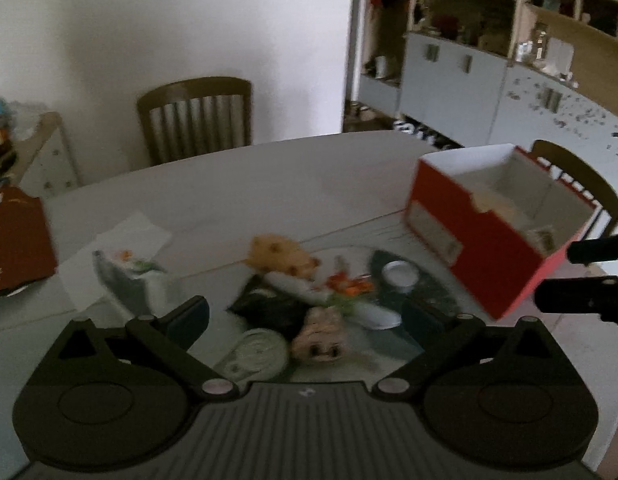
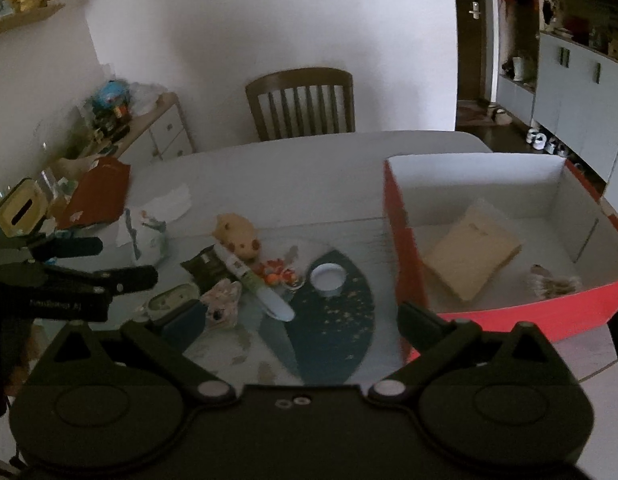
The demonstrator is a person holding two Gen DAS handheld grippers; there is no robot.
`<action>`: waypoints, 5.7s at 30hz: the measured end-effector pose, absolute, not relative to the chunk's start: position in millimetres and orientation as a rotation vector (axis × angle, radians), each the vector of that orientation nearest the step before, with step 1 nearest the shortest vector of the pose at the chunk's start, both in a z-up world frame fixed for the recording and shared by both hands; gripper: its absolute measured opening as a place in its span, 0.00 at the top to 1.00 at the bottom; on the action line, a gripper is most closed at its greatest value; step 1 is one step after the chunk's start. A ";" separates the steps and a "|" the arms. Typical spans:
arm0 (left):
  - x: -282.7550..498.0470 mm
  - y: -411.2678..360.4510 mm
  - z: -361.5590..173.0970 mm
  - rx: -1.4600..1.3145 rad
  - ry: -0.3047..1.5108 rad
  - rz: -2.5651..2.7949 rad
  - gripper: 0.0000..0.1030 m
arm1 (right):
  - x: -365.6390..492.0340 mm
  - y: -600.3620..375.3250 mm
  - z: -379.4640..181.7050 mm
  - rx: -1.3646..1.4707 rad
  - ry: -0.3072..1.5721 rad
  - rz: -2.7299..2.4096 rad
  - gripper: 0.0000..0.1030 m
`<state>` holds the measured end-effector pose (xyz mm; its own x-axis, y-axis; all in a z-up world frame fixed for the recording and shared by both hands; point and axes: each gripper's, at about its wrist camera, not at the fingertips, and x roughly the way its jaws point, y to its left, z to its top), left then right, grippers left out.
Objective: Organize objects
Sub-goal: 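Withdraw both tools from the box toward the remaining table items, then reach the left tool toward the white tissue box and the right tool toward the tape roll, then grasp the white-green tissue pack with the left tool while the right tool grasps the bunny plush, then carry the tissue pack and bunny plush over the red box with both tools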
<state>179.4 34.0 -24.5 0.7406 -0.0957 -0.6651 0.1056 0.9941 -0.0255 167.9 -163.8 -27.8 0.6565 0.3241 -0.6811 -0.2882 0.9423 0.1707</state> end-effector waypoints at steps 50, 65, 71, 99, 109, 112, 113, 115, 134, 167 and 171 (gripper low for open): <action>319.2 195.5 -123.6 -0.265 1.024 0.233 0.01 | 240.8 -34.6 -118.5 -0.155 0.965 0.528 0.19; 305.5 194.0 -122.3 -0.182 0.978 0.200 0.47 | 246.8 -22.1 -129.2 -0.200 0.981 0.538 0.53; 293.5 190.9 -120.2 -0.171 0.977 0.168 0.54 | 244.1 -27.6 -127.5 -0.194 0.976 0.528 0.56; 197.3 82.8 -46.7 -0.153 0.952 -0.069 0.55 | 183.6 -102.7 -47.4 -0.059 0.873 0.454 0.56; 187.1 24.9 -22.1 -0.099 0.913 -0.172 0.55 | 174.9 -140.4 -30.0 -0.045 0.832 0.429 0.56; 188.4 7.5 -17.5 -0.092 0.902 -0.197 0.55 | 174.1 -155.1 -25.3 -0.046 0.821 0.416 0.56; 188.8 2.0 -16.2 -0.090 0.898 -0.204 0.55 | 173.9 -159.5 -24.2 -0.044 0.818 0.410 0.56; 190.4 -10.1 -13.5 -0.084 0.891 -0.220 0.55 | 175.1 -168.9 -22.3 -0.039 0.814 0.397 0.56; 225.1 -126.9 -4.4 -0.010 0.869 -0.320 0.54 | 192.5 -268.8 -21.7 0.009 0.786 0.291 0.56; 333.1 -262.8 -50.7 0.197 0.969 -0.311 0.54 | 302.0 -364.2 -78.1 -0.023 0.889 0.199 0.56; 343.9 -266.9 -61.9 0.211 0.996 -0.298 0.54 | 309.8 -364.0 -87.8 -0.047 0.912 0.207 0.56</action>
